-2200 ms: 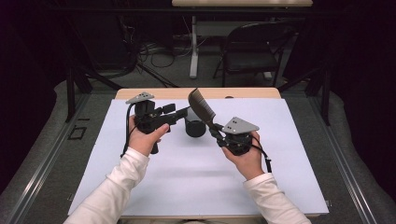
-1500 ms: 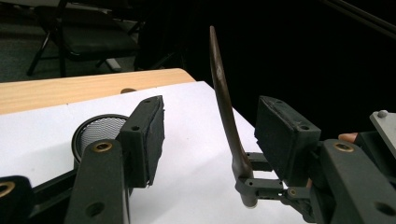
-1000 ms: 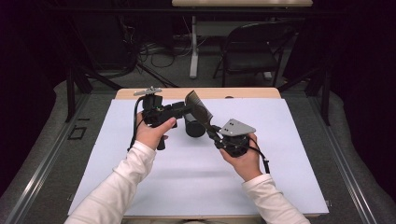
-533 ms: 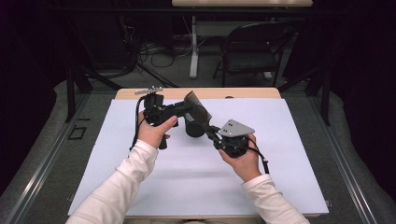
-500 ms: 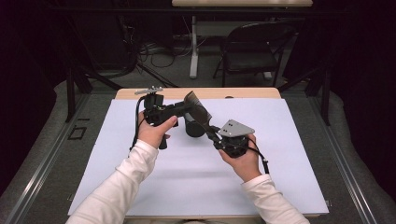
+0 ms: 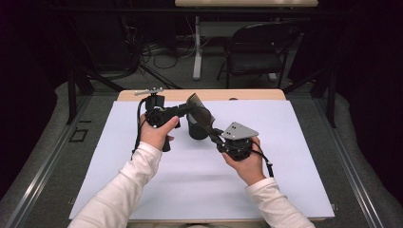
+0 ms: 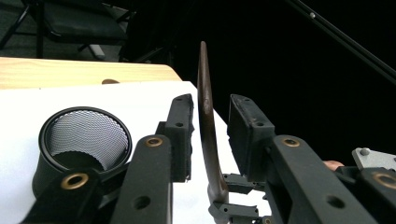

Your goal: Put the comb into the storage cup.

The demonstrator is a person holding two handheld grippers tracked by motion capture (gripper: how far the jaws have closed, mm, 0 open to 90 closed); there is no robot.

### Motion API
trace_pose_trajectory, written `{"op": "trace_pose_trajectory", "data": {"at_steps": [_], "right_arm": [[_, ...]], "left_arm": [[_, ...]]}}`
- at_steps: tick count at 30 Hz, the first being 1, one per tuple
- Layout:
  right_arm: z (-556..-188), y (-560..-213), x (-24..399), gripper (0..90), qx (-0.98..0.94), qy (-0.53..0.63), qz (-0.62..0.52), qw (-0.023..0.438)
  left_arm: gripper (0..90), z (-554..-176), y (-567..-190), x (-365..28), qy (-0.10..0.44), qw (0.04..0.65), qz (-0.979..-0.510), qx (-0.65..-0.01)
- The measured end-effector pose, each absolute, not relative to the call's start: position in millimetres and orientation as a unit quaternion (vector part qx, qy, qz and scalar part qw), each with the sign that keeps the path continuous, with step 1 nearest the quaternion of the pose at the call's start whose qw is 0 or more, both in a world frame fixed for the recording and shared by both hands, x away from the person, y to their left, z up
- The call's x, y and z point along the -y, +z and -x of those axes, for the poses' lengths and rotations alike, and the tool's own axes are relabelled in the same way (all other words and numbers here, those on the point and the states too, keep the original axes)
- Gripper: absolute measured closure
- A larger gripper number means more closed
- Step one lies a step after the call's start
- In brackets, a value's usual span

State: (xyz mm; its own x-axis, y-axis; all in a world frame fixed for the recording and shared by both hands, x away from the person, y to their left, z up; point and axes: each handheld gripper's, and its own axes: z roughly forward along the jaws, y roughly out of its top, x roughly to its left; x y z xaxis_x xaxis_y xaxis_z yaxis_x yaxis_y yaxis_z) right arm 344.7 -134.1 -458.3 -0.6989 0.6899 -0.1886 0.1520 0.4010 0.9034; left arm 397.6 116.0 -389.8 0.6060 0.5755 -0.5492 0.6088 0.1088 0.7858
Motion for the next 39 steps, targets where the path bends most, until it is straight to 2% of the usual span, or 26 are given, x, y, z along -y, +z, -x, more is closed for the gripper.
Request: {"op": "trace_pose_trajectory", "data": {"at_steps": [17,39], "right_arm": [[-345.0,-459.2,133.8,72.9,-0.788,0.478,-0.267,0.28],[-345.7,-459.9,133.9,72.8,-0.788,0.479,-0.27,0.277]], "left_arm": [[81.5,-398.0,-391.8,-118.5,-0.025,0.601,-0.659,-0.452],[84.2,-400.0,-394.4,-119.3,-0.054,0.61,-0.642,-0.461]]}}
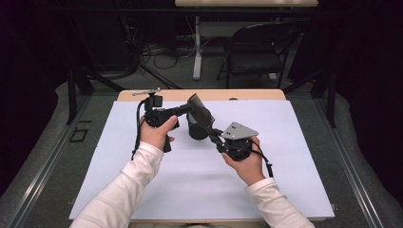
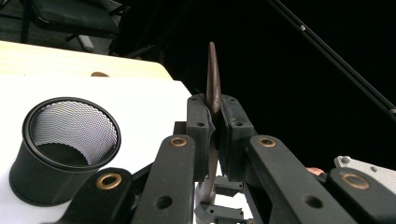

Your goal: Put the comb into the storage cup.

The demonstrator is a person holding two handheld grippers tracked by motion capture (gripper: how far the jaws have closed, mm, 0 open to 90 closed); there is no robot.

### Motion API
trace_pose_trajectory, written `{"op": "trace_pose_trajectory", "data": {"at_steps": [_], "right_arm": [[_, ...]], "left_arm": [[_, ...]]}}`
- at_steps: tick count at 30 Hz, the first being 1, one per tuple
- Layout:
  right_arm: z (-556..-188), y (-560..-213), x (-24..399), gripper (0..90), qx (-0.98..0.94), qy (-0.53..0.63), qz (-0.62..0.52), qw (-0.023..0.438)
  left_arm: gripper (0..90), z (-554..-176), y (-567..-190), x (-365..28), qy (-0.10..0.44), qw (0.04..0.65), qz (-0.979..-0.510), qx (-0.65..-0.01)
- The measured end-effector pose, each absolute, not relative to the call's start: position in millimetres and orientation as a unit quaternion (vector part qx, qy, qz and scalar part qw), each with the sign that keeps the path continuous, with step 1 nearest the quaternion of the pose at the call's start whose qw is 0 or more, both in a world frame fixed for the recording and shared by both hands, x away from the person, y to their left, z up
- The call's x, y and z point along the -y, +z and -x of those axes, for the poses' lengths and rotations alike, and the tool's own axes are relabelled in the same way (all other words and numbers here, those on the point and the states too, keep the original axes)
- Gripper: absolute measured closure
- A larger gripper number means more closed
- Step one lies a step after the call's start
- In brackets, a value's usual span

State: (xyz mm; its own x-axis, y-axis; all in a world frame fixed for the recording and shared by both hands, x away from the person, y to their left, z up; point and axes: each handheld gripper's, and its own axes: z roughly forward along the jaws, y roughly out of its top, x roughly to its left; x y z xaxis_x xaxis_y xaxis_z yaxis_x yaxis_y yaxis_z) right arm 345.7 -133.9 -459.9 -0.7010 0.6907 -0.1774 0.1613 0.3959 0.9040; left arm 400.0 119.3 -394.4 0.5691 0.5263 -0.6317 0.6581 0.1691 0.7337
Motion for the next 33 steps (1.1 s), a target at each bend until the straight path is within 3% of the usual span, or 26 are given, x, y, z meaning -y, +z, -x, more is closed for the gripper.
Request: {"op": "trace_pose_trajectory", "data": {"at_steps": [33], "right_arm": [[-349.2,-460.8,136.4,72.3,-0.784,0.484,-0.282,0.267]], "left_arm": [[84.4,-405.2,-395.8,-114.7,-0.064,0.613,-0.631,-0.472]]}}
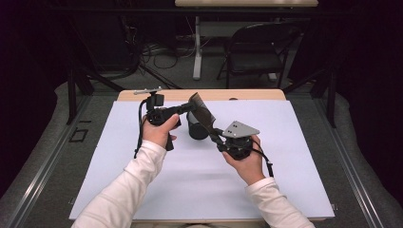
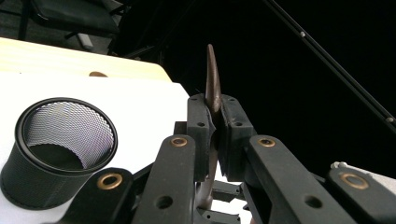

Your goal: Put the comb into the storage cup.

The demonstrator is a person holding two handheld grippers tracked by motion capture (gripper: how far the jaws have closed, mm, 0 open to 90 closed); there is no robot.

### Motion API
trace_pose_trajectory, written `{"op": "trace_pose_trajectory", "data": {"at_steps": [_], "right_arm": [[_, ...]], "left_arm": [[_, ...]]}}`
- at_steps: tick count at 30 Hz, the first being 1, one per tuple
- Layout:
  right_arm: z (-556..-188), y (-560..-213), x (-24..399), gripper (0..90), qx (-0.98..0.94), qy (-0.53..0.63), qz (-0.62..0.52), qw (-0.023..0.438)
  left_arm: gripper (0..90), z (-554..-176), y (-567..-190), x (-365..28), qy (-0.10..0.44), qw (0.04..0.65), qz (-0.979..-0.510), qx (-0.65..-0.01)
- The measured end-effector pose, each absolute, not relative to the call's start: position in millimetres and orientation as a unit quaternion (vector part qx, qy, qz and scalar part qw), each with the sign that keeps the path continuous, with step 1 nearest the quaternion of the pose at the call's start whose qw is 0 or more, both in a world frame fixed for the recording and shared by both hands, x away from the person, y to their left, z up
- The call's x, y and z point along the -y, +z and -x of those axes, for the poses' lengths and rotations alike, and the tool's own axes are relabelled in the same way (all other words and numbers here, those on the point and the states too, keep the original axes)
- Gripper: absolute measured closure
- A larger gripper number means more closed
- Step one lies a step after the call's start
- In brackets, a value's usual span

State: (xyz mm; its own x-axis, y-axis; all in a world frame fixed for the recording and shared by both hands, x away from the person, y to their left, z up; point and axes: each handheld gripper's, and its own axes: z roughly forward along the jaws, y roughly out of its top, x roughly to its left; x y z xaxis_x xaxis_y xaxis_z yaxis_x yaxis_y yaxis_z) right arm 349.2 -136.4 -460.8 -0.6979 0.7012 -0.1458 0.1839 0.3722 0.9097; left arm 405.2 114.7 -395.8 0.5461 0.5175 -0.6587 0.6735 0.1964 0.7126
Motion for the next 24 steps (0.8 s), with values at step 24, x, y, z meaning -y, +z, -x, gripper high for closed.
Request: {"op": "trace_pose_trajectory", "data": {"at_steps": [24], "right_arm": [[-352.0,-460.3,142.0,55.5,-0.774,0.49,-0.298,0.267]], "left_arm": [[84.4,-414.9,-396.0,-115.0,-0.065,0.612,-0.625,-0.481]]}}
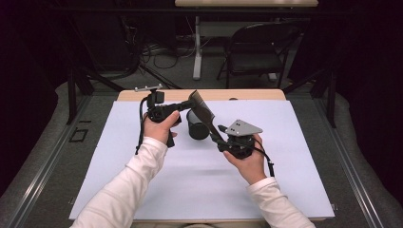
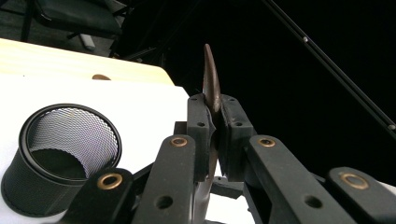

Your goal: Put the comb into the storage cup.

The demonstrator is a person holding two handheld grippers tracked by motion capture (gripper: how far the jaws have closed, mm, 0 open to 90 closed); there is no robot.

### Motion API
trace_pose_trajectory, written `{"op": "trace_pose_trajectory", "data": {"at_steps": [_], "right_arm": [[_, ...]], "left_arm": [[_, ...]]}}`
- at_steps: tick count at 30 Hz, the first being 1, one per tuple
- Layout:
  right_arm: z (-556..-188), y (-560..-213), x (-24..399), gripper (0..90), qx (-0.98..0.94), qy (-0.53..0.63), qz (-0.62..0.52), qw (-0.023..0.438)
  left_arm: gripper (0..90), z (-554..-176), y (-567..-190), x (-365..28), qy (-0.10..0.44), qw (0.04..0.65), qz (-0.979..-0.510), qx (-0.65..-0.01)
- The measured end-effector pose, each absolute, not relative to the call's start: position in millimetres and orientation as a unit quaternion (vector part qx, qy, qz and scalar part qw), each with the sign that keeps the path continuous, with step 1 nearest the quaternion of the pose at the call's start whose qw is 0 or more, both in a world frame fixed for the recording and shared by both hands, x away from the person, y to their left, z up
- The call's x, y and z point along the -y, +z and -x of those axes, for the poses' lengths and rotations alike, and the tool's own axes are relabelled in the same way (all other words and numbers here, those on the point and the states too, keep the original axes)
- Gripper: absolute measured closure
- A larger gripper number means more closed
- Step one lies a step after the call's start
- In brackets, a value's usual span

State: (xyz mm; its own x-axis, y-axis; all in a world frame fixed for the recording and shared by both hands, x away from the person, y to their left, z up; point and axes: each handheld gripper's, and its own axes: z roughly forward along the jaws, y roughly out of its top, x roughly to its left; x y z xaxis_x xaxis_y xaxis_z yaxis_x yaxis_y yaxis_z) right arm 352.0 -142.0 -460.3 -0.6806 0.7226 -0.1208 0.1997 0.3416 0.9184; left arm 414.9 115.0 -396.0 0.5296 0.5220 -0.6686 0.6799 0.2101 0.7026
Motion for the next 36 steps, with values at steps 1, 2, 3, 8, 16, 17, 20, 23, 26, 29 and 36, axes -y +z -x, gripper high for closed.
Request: {"op": "trace_pose_trajectory", "data": {"at_steps": [1,2,3,8,16,17,20,23,26,29,36], "right_arm": [[-351.8,-459.8,142.1,54.2,-0.773,0.492,-0.298,0.267],[-351.6,-459.4,142.2,53.1,-0.772,0.493,-0.297,0.269],[-351.6,-459.4,142.2,53.1,-0.772,0.493,-0.297,0.269],[-351.7,-456.9,142.8,49.6,-0.773,0.493,-0.299,0.264],[-348.7,-451.7,143.4,45.6,-0.775,0.493,-0.294,0.266],[-348.4,-451.2,143.3,45.6,-0.776,0.492,-0.292,0.266],[-347.5,-450.4,143.3,45.2,-0.776,0.491,-0.292,0.268],[-347.2,-450.0,143.6,44.1,-0.774,0.493,-0.295,0.267],[-346.8,-448.7,145.1,41.3,-0.77,0.494,-0.302,0.267],[-347.4,-447.6,147.5,40.5,-0.769,0.495,-0.313,0.255],[-348.4,-444.5,154.4,39.5,-0.761,0.507,-0.326,0.237]], "left_arm": [[84.5,-415.4,-396.0,-115.3,-0.064,0.613,-0.623,-0.481],[84.4,-415.4,-396.0,-115.3,-0.064,0.613,-0.623,-0.481],[84.4,-415.6,-396.0,-115.7,-0.064,0.613,-0.623,-0.482],[84.4,-416.8,-395.8,-116.9,-0.061,0.615,-0.619,-0.484],[84.5,-418.9,-395.8,-118.9,-0.053,0.618,-0.613,-0.489],[84.4,-419.0,-395.8,-119.4,-0.051,0.618,-0.614,-0.488],[84.5,-419.2,-395.3,-120.2,-0.048,0.62,-0.61,-0.491],[84.4,-419.7,-394.4,-121.8,-0.044,0.623,-0.606,-0.492],[84.5,-420.8,-393.7,-123.9,-0.04,0.626,-0.603,-0.493],[84.5,-421.8,-393.4,-126.0,-0.036,0.626,-0.601,-0.496],[84.5,-423.3,-391.4,-130.0,-0.027,0.632,-0.59,-0.501]]}}
